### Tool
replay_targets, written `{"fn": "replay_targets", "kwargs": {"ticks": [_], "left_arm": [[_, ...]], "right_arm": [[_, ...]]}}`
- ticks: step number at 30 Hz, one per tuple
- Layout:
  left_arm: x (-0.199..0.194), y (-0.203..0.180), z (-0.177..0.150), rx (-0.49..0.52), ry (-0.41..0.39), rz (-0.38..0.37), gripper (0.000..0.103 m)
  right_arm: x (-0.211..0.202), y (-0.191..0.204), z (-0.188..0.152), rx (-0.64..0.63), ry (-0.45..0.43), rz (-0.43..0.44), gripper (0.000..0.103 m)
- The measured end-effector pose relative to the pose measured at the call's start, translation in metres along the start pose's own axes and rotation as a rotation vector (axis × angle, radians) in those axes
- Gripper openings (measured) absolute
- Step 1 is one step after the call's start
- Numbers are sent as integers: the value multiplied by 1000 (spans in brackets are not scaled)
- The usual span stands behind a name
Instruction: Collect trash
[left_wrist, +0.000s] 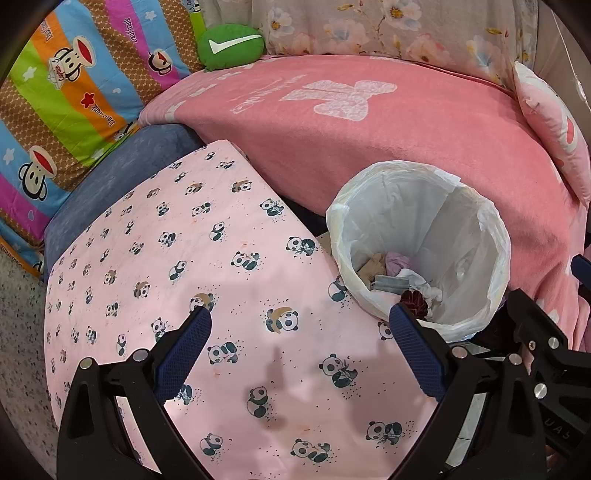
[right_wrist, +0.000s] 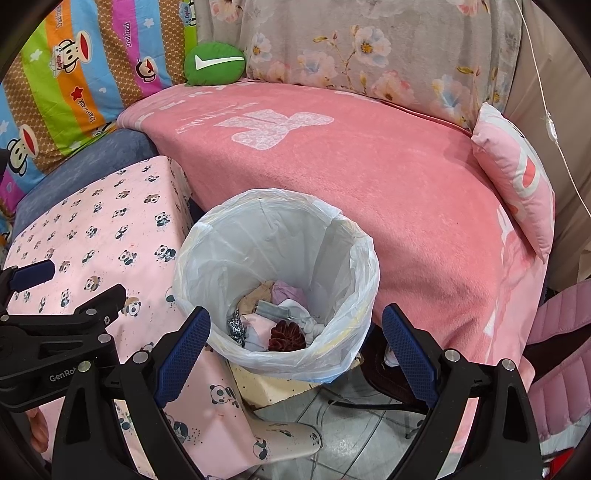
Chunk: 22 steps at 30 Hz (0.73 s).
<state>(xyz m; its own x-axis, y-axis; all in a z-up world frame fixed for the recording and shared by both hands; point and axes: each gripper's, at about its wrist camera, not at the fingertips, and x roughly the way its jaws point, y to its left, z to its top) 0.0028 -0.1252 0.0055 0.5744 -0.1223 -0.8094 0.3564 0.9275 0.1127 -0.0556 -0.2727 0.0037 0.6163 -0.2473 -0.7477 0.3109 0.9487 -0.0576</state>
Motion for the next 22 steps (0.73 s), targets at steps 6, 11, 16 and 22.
{"fn": "replay_targets", "kwargs": {"ticks": [6,11,16,22], "left_arm": [[0,2,-3,0,1,0,93],[0,2,-3,2,1,-2,93],[0,3,-5,4,-1,-4,93],[2,6,-5,9,-8,-29,93]], "right_arm": [[2,2,-6,-3,1,-1,92],[2,2,-5,-3,1,0,92],[2,1,-4,-3,0,0,92],[0,0,-5,2,-6,-1,92]]}}
